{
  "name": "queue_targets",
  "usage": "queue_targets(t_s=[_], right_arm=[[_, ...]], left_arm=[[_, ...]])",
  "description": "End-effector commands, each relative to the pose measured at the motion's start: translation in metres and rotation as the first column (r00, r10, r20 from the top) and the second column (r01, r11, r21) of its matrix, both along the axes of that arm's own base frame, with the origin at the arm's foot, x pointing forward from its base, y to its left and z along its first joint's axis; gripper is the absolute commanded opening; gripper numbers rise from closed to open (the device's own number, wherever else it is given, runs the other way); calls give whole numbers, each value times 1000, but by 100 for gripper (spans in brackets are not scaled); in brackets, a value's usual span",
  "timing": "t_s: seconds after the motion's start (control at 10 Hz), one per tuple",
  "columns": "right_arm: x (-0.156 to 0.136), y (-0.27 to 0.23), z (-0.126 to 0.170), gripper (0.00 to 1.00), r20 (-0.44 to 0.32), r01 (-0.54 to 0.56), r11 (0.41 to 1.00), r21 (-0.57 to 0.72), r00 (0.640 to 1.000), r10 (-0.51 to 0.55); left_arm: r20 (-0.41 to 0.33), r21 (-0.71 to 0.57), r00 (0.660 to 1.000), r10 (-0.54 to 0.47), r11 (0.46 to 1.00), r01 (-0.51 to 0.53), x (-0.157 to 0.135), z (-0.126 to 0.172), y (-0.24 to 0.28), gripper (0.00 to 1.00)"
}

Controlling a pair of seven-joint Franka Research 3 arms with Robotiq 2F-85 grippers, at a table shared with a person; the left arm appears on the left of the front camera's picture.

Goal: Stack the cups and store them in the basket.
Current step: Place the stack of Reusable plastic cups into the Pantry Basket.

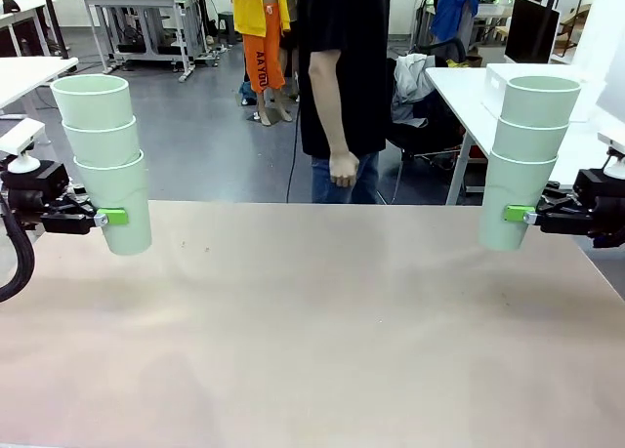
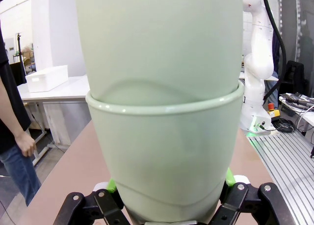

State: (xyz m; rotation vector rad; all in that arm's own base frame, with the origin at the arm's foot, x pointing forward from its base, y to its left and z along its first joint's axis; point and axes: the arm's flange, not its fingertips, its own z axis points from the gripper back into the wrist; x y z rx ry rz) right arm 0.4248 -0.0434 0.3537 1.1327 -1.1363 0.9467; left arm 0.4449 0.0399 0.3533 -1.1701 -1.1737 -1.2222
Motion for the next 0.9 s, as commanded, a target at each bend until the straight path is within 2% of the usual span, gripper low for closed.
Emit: queue_targets(t_s=[0.0,0.8], right_arm=[[2,1,5,86,10,-4,1000,-4,1000,4],[2,1,5,86,10,-4,1000,-4,1000,4]], left_arm=[[12,-5,1000,0,1000,0,-1,5,0,85],[12,-5,1000,0,1000,0,-1,5,0,85]])
